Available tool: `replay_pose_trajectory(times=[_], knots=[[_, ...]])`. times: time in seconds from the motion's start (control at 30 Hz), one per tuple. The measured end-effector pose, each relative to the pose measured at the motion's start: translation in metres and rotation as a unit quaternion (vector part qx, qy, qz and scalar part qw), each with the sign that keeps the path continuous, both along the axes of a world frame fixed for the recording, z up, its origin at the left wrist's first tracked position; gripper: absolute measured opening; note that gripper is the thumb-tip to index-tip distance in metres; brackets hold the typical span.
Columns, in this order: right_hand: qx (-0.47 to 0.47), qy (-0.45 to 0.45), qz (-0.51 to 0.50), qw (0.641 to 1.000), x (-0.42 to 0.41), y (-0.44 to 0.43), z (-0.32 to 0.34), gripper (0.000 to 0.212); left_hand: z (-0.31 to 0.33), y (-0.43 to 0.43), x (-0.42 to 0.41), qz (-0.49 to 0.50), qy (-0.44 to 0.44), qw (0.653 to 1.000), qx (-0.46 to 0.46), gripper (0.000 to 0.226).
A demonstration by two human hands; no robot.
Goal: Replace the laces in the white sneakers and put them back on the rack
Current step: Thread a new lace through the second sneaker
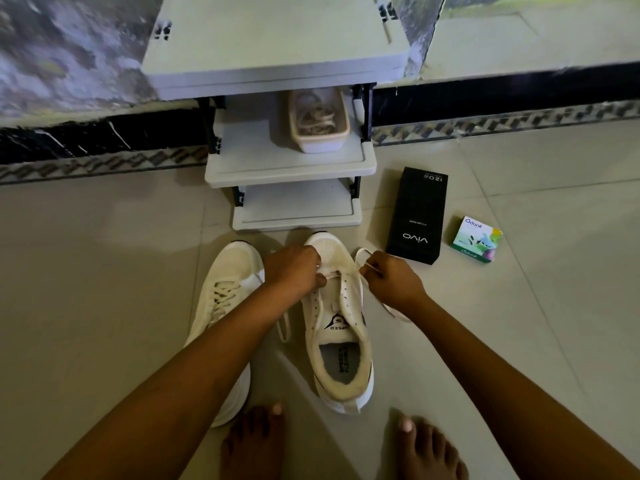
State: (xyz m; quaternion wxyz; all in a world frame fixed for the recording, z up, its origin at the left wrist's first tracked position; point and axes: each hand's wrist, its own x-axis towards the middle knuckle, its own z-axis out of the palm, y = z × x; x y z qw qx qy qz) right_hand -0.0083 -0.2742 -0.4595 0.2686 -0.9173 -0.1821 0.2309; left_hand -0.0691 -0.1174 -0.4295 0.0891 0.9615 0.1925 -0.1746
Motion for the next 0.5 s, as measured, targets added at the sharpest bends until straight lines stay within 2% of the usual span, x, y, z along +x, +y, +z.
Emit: replay_pose_trajectory(times=[0.13,0.2,0.27,0.33,0.5], knots=[[0.034,0.07,-0.04,0.996,-0.001,-0.003,0.005,0.032,0.001,0.0,-0.003,-0.013,0.007,1.0,-0.016,0.041],[0.094,0.113,-0.08,0.986,0.002,-0.004,0.02,0.032,0.006,0.005,-0.006,0.019,0.003,0.996,-0.092,0.032],[0.159,0.155,-0.118,0.968,0.003,-0.004,0.04,0.024,0.019,0.011,-0.01,0.102,-0.031,0.972,-0.208,0.033],[0.211,0.182,-0.141,0.95,0.004,-0.001,0.064,0.022,0.04,0.016,-0.012,0.178,-0.087,0.932,-0.302,0.032],[0.286,0.126,-0.123,0.942,-0.001,0.009,0.128,0.026,0.109,0.017,-0.018,0.189,-0.22,0.876,-0.385,0.023]])
